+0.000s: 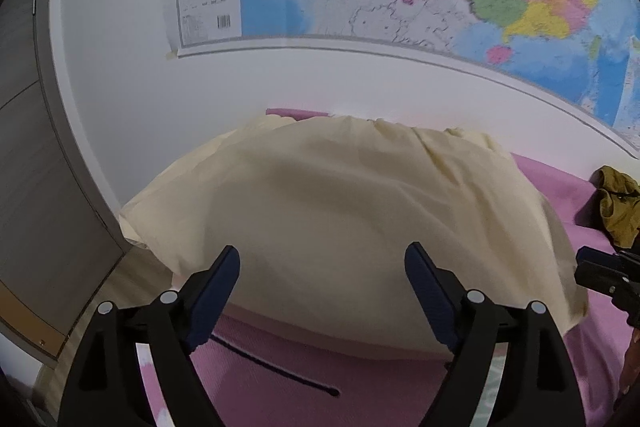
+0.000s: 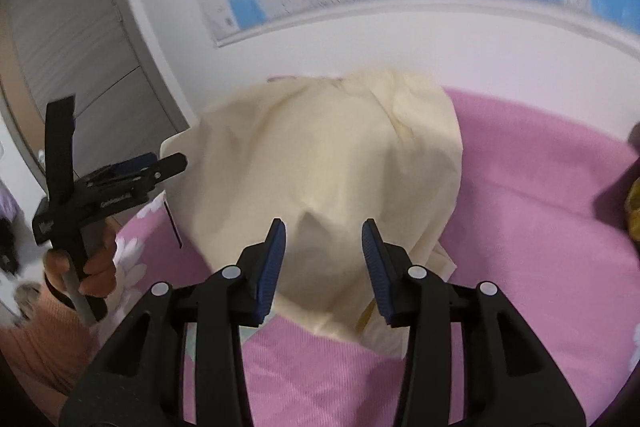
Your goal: Fold large clothes
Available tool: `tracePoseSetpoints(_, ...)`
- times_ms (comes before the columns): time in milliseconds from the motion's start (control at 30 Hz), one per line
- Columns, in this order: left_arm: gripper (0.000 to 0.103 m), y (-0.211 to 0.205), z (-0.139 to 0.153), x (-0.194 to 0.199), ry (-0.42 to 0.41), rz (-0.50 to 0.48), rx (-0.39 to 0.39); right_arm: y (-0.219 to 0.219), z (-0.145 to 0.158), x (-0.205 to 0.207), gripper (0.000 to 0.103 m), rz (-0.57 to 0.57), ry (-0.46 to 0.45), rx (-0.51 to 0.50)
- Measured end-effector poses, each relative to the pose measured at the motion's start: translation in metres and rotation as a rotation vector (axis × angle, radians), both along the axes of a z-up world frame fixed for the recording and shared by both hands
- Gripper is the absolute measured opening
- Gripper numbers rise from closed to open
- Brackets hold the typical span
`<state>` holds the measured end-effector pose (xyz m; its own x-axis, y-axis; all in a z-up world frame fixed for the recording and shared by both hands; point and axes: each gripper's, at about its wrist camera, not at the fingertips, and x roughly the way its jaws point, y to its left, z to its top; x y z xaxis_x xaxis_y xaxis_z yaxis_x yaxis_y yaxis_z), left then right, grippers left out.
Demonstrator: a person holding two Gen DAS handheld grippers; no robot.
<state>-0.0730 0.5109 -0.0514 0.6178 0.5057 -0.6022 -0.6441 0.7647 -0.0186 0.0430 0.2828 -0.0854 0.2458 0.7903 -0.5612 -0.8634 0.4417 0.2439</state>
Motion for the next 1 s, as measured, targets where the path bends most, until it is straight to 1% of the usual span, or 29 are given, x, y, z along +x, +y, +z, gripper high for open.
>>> tracePoseSetpoints(33, 0.084, -0.005, -0.001, -0.001, -0.002, -0.013, -0.001, 0.001, -0.001, -0.007, 0.040, 0.022, -0.019, -0.008)
tracePoseSetpoints(67, 0.084, -0.007, -0.003, -0.001, -0.001, -0.021, -0.004, 0.004, -0.004, -0.012, 0.039, 0.052, -0.014, -0.018)
tracePoseSetpoints(167, 0.084, -0.009, -0.014, 0.004, 0.024, -0.037, -0.030, 0.020, -0.022, -0.016, 0.038, 0.063, -0.007, -0.104)
tracePoseSetpoints(200, 0.086, -0.008, -0.019, 0.007, 0.038, -0.036, -0.045, 0.022, -0.027, -0.015, 0.038, 0.058, 0.004, -0.120)
tracePoseSetpoints(233, 0.088, -0.007, -0.022, 0.007, 0.045, -0.016, -0.051, 0.025, -0.031, -0.014, 0.038, 0.052, 0.012, -0.120)
tracePoseSetpoints(333, 0.087, -0.012, -0.018, 0.000, 0.026, -0.005, -0.056, 0.020, -0.027, -0.016, 0.039, 0.040, 0.032, -0.097)
tracePoseSetpoints(400, 0.087, -0.019, -0.013, -0.006, 0.009, -0.008, -0.039, 0.010, -0.020, -0.023, 0.039, 0.045, 0.014, -0.079)
tracePoseSetpoints(467, 0.087, -0.029, -0.009, -0.014, -0.007, -0.007, -0.030, 0.007, -0.012, -0.031, 0.048, 0.044, -0.015, -0.067)
tracePoseSetpoints(533, 0.088, -0.039, -0.005, -0.023, -0.032, -0.007, -0.036, -0.003, -0.006, -0.041, 0.053, 0.034, -0.037, -0.043)
tracePoseSetpoints(567, 0.089, -0.043, -0.003, -0.025, -0.039, -0.008, -0.039, -0.008, -0.003, -0.045, 0.058, 0.030, -0.048, -0.029)
tracePoseSetpoints(633, 0.096, -0.056, 0.001, -0.032, -0.054, -0.007, -0.032, -0.016, 0.002, -0.055, 0.060, 0.025, -0.070, -0.018)
tracePoseSetpoints(700, 0.096, -0.069, 0.004, -0.038, -0.065, -0.003, -0.019, -0.024, 0.005, -0.061, 0.070, 0.026, -0.075, -0.009)
tracePoseSetpoints(733, 0.096, -0.076, 0.005, -0.040, -0.063, -0.002, -0.014, -0.030, 0.006, -0.065, 0.082, 0.022, -0.077, -0.008)
tracePoseSetpoints(767, 0.096, -0.080, 0.005, -0.041, -0.058, -0.005, -0.015, -0.036, 0.007, -0.068, 0.086, 0.007, -0.083, 0.001)
tracePoseSetpoints(800, 0.096, -0.086, 0.005, -0.042, -0.053, 0.001, -0.018, -0.041, 0.007, -0.071, 0.087, 0.004, -0.086, 0.014)
tracePoseSetpoints(867, 0.096, -0.093, 0.005, -0.044, -0.049, 0.010, -0.026, -0.048, 0.009, -0.075, 0.097, -0.004, -0.095, 0.018)
tracePoseSetpoints(933, 0.096, -0.102, 0.005, -0.049, -0.051, 0.012, -0.029, -0.054, 0.010, -0.080, 0.097, -0.019, -0.121, 0.019)
tracePoseSetpoints(1000, 0.096, -0.112, 0.005, -0.052, -0.044, 0.028, -0.012, -0.059, 0.010, -0.086, 0.097, -0.017, -0.138, 0.006)
